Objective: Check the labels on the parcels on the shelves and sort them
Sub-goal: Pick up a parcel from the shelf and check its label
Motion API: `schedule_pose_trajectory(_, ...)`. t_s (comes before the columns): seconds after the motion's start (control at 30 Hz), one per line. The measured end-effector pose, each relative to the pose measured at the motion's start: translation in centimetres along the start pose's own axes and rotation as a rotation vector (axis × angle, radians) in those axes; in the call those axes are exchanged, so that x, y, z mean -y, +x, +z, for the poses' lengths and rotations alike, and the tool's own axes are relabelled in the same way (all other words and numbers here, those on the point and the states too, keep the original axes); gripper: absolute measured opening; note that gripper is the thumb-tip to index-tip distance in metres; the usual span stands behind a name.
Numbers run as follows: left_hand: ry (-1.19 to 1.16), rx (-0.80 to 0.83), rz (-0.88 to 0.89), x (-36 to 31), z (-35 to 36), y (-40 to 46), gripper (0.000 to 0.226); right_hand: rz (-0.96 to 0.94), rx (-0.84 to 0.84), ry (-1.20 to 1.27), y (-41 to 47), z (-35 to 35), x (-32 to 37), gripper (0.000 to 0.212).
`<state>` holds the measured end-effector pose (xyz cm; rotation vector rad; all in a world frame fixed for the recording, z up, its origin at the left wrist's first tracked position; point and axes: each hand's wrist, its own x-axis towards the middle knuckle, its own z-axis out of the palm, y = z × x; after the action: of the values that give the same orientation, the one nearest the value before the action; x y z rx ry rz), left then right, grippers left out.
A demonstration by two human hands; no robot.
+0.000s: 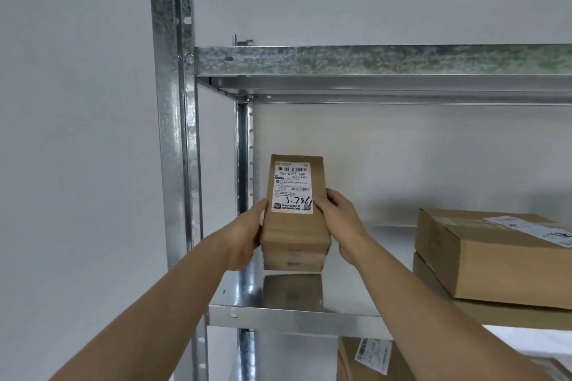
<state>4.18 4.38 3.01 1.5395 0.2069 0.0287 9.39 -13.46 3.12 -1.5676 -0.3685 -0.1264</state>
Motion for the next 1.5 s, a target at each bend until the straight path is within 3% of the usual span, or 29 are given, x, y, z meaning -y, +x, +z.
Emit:
schedule_pose_trajectory(0.13,-0.027,0.027,-0.010,0.7,0.1,0.3,0.058,0.020,0.001,0.003,-0.5,0.2,-0.6,0.023)
schedule_pose_trajectory(0.4,-0.119,-0.036,0.050,1.5,-0.3,1.4,0.072,0.169,-0.010,0.113,-1.5,-0.2,-3.4,0.044)
schedule_pose_trajectory(0.67,-0.302,-0.023,0.070,4.5,-0.3,2.6,0.055,0.217,-0.015,0.156,-1.6,1.3,-6.3,0.046)
schedule_pose_trajectory(1.0,-0.328,0.044,0.182,6.1,-0.3,2.4,0.038,0.245,0.004,0.137,-1.3,1.2,-8.1,0.044)
schedule_pose_trajectory(1.5,-0.237,0.032,0.183,5.9,0.1,1.9,0.039,0.221,-0.028,0.061,-1.8,1.3,-7.4,0.042)
